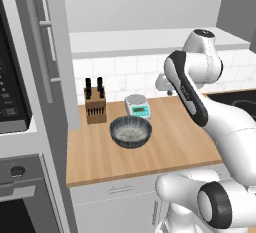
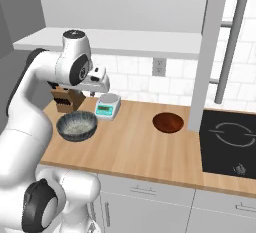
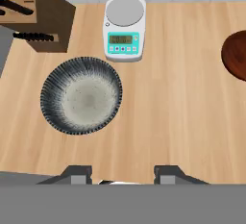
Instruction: Pick up the bowls on the counter and stack them on top of one another in the open cabinet. Place the smaller bowl on top of the larger bowl.
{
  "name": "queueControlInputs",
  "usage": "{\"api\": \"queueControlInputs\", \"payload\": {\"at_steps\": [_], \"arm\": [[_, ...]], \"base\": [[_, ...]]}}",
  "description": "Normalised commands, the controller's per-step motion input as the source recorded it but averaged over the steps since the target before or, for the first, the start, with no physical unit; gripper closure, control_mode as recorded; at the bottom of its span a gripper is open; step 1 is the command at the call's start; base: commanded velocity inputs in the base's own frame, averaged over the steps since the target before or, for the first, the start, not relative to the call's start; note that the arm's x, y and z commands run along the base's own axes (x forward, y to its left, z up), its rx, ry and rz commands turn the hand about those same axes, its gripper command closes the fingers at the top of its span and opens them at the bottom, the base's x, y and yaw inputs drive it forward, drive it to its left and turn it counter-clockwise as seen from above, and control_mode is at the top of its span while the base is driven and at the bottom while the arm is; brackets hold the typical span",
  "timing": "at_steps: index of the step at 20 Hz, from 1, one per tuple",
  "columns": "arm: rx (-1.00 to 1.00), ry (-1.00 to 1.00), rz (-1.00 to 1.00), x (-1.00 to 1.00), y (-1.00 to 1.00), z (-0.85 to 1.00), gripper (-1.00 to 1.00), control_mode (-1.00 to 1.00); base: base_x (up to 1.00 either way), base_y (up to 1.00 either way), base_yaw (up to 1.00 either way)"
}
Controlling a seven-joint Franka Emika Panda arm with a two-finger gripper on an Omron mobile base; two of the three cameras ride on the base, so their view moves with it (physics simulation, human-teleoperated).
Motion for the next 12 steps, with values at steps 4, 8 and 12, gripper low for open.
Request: {"api": "queueControlInputs", "payload": {"at_steps": [4, 8, 12], "arm": [[-0.08, 0.03, 0.01, -0.01, 0.09, -0.05, -1.0, -1.0], [-0.06, 0.17, -0.05, -0.05, -0.35, -0.66, -1.0, -1.0], [-0.22, 0.05, 0.3, 0.16, -1.0, -0.95, -1.0, -1.0]], "base": [[0.0, 0.0, 0.0], [0.0, 0.0, 0.0], [0.0, 0.0, 0.0]]}}
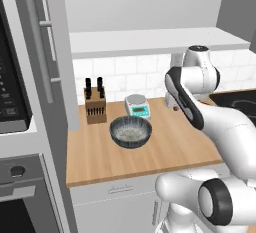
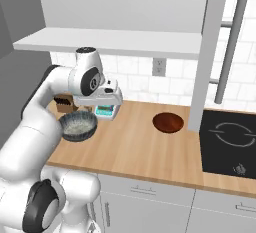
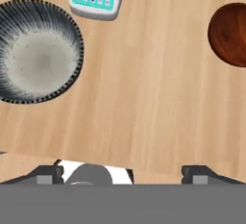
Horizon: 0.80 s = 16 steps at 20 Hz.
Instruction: Pick up the bowls on the counter and stack them on top of one another in the open cabinet. Place the smaller bowl on top of the larger bowl.
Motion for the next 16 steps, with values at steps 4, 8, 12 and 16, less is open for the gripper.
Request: {"api": "queueControlInputs", "payload": {"at_steps": [4, 8, 12, 16], "arm": [[-0.26, 0.02, 0.31, 0.32, -1.0, -0.89, -1.0, -1.0], [-0.09, 0.0, 0.25, 0.51, -1.0, -0.64, -1.0, -1.0], [0.0, 0.0, 0.11, 0.64, -1.0, -0.08, -1.0, -1.0], [-0.03, 0.0, 0.05, 0.6, -0.58, -0.36, -1.0, -1.0]], "base": [[0.0, 0.0, 0.0], [0.0, 0.0, 0.0], [0.0, 0.0, 0.0], [0.0, 0.0, 0.0]]}}
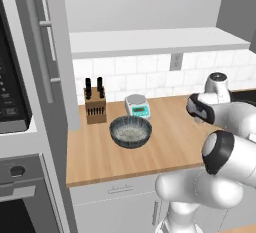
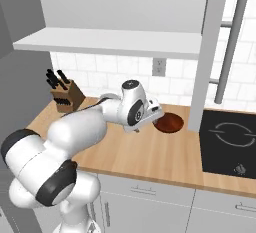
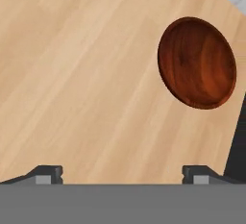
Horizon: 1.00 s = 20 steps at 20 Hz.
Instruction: Pick up the bowls on the counter and stack them on top of one another in the open cabinet. Place the smaller bowl on top of the larger bowl.
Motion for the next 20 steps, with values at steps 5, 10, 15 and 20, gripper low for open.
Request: {"api": "queueControlInputs", "payload": {"at_steps": [5, 10, 15, 20], "arm": [[-0.05, 0.0, 0.03, 0.81, -0.04, -0.42, -1.0, -1.0], [-0.03, 0.0, 0.0, 0.58, -0.05, -0.24, -1.0, -1.0], [0.0, 0.04, 0.0, 0.37, -0.25, -0.28, -1.0, -1.0], [0.0, 0.01, 0.0, 0.35, -0.22, -0.27, -1.0, -1.0]], "base": [[0.0, 0.0, 0.0], [0.0, 0.0, 0.0], [0.0, 0.0, 0.0], [0.0, 0.0, 0.0]]}}
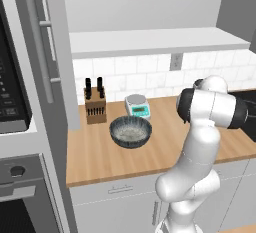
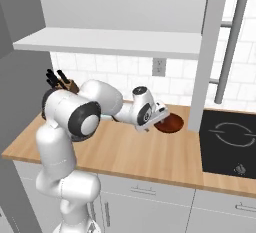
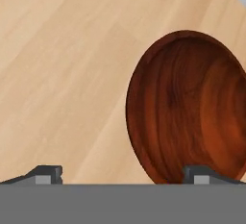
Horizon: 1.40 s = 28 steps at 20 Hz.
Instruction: Pick up the bowls on the counter and stack them on top of one another in the open cabinet. Place the smaller bowl on top of the larger bowl.
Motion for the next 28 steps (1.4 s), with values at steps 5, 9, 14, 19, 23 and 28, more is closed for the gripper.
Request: {"api": "queueControlInputs", "payload": {"at_steps": [5, 9, 14, 19, 23, 28], "arm": [[0.0, 0.0, 0.0, 0.37, -0.21, -0.23, -1.0, -1.0], [0.0, 0.0, 0.0, 0.34, -0.18, -0.31, -1.0, -1.0], [0.0, 0.0, 0.0, 0.12, -0.08, -0.24, 1.0, -1.0], [0.0, 0.0, 0.0, 0.0, 0.03, -0.06, 1.0, -1.0], [0.0, -0.01, 0.0, -0.22, 0.19, 0.39, 1.0, -1.0], [0.0, -0.03, 0.03, -0.64, 0.67, 1.0, 1.0, -1.0]], "base": [[0.0, 0.0, 0.0], [0.0, 0.0, 0.0], [0.0, 0.0, 0.0], [0.0, 0.0, 0.0], [0.0, 0.0, 0.0], [0.0, 0.0, 0.0]]}}
